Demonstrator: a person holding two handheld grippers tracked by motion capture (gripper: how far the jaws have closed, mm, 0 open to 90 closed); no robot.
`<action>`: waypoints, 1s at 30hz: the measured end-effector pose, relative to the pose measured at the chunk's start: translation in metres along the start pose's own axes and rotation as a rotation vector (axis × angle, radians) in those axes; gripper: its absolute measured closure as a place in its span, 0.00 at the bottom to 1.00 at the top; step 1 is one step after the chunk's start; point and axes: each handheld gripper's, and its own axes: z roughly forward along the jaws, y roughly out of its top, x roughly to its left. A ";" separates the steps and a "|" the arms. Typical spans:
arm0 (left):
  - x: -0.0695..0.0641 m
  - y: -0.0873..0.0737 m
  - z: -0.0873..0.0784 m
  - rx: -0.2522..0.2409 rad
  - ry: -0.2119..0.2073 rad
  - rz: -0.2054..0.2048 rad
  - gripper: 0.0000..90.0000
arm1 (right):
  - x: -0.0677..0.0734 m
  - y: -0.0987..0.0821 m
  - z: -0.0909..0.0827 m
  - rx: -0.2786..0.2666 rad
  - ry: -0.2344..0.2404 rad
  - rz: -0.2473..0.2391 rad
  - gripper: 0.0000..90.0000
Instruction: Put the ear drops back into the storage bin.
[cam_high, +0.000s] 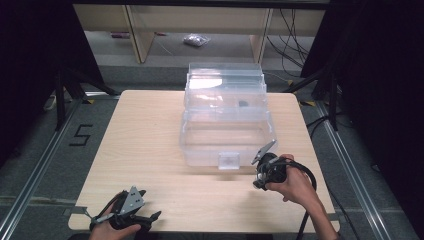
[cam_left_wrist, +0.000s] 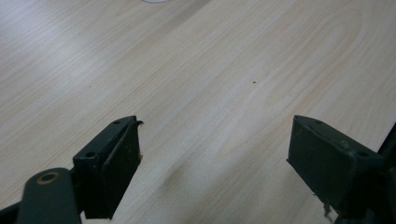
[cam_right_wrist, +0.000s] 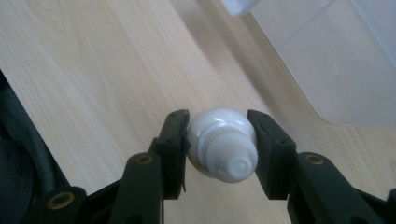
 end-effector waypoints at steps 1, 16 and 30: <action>0.000 0.000 0.000 0.002 0.009 0.005 0.18 | 0.000 0.001 -0.001 -0.001 -0.004 0.007 0.67; 0.000 0.000 0.000 -0.001 0.005 0.010 0.18 | -0.009 0.013 -0.024 0.006 0.006 0.006 0.67; 0.001 0.000 0.000 0.001 0.007 0.011 0.18 | -0.020 0.034 -0.050 0.010 -0.004 -0.019 0.67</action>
